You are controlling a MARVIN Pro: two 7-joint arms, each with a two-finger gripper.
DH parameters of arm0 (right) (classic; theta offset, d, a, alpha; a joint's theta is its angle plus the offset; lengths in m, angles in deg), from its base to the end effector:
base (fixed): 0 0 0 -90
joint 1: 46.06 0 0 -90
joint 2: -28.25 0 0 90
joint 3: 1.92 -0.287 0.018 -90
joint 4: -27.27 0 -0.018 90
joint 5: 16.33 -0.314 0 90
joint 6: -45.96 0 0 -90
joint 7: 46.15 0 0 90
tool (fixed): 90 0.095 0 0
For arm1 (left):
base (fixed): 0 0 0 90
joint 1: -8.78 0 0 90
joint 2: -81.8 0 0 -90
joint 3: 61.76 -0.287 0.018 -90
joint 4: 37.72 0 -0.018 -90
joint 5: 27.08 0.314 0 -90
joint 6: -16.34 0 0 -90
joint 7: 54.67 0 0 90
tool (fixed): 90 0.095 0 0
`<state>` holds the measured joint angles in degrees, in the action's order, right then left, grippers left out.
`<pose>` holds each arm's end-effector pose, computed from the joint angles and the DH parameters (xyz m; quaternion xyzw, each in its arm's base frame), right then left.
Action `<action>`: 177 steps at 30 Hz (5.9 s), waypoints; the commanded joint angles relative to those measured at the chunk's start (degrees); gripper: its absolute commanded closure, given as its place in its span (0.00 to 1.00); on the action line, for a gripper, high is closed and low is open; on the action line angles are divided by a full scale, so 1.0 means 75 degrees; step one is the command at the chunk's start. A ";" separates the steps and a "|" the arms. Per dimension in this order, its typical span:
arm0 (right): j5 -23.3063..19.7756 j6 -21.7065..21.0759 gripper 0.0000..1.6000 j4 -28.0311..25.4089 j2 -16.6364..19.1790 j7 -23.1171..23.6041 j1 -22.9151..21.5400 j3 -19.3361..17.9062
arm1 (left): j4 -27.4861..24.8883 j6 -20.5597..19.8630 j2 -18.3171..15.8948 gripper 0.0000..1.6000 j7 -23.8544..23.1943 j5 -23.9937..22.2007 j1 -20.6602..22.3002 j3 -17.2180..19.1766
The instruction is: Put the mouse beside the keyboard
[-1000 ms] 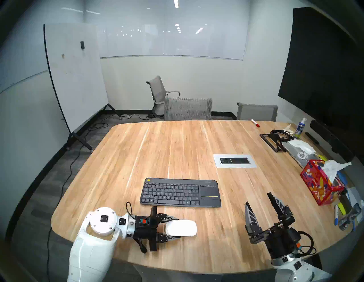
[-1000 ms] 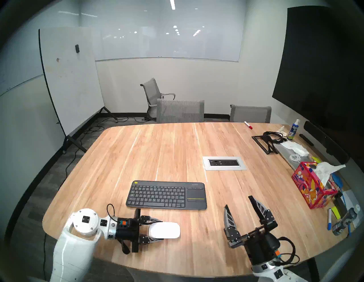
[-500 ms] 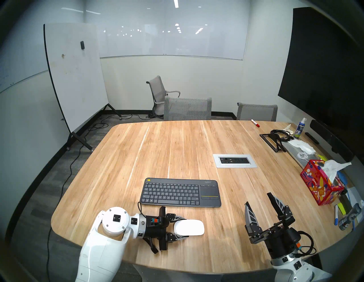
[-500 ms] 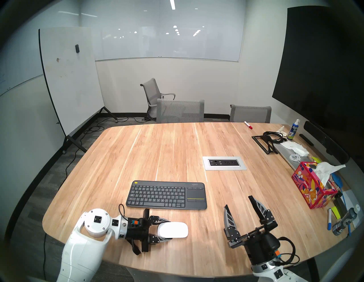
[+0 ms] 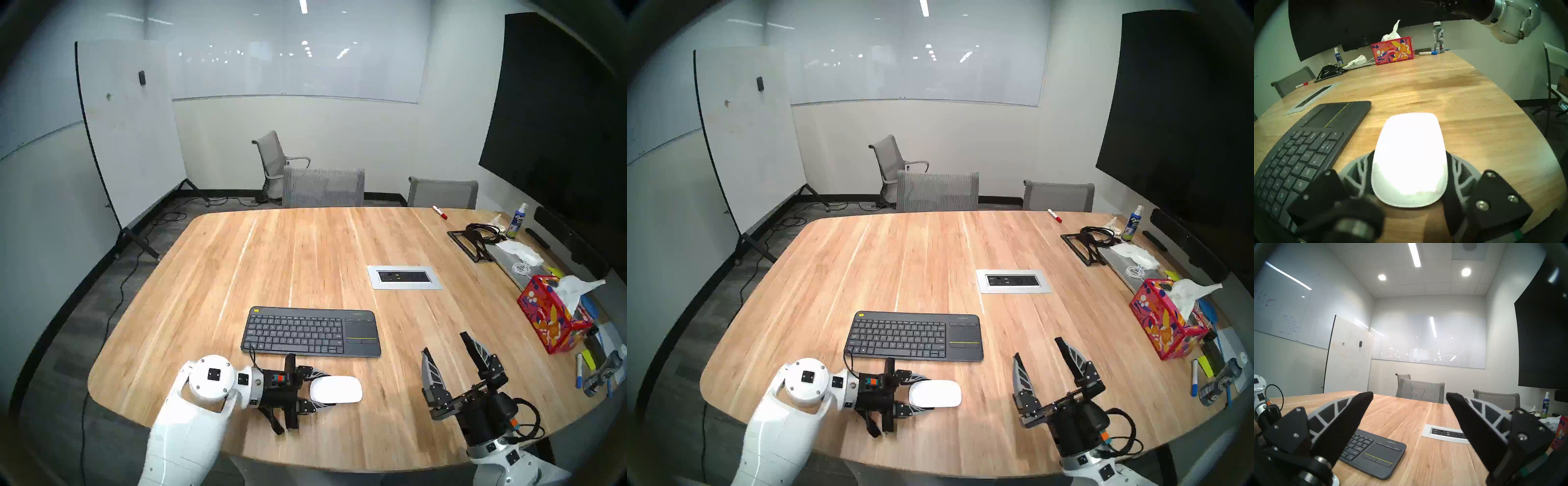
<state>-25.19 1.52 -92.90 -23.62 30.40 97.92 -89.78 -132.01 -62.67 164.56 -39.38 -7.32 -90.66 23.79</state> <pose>0.1632 -0.0520 -0.2823 -0.5694 -0.1347 -0.8076 0.0736 0.2941 -0.0760 -0.3714 0.5779 -0.6067 0.4488 0.3105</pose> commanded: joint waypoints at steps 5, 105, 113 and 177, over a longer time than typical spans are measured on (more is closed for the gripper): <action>0.0018 0.0009 0.00 -0.0097 -0.0018 -0.0012 0.0020 -0.0009 | 0.0021 0.0105 -0.0040 1.00 -0.0191 -0.0006 -0.0061 -0.0130; -0.1459 0.1258 0.00 0.0553 0.2087 0.2035 0.1831 -0.1801 | -0.1409 -0.1970 0.0590 0.00 0.1728 -0.2305 -0.0593 0.4393; -0.1758 0.1258 0.00 0.0866 0.2747 0.2716 0.1640 -0.1711 | -0.1414 -0.1971 0.0599 0.00 0.1715 -0.2295 -0.0590 0.4401; -0.1960 -0.1876 0.00 0.2193 0.2199 0.5642 -0.3893 0.2158 | -0.1409 -0.1967 0.0620 0.00 0.1683 -0.2274 -0.0574 0.4420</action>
<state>-39.62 -12.29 -77.22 -4.25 70.97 73.99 -75.09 -141.36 -77.40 169.20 -26.83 -24.43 -94.88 56.86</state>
